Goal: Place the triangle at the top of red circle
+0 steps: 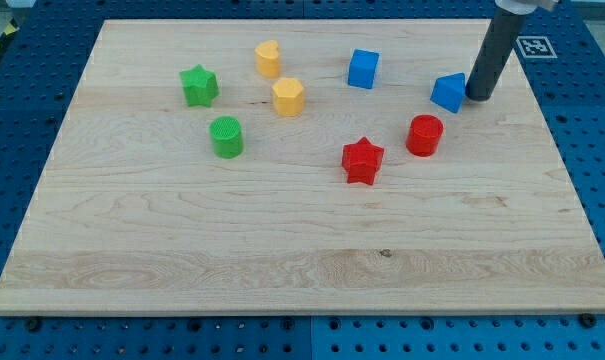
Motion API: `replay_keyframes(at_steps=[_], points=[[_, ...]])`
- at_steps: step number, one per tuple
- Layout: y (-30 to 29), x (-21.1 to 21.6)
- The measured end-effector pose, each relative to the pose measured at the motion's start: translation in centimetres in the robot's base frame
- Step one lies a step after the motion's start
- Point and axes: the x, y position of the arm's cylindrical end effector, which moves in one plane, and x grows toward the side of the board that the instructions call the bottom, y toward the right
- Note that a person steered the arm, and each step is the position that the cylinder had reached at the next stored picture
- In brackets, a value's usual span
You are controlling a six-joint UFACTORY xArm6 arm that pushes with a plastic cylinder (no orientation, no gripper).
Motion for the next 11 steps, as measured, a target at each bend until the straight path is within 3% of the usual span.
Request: replay_keyframes(at_steps=[8,10,11], points=[[-5.2,0.3],[-5.2,-8.6],[-5.2,-8.6]])
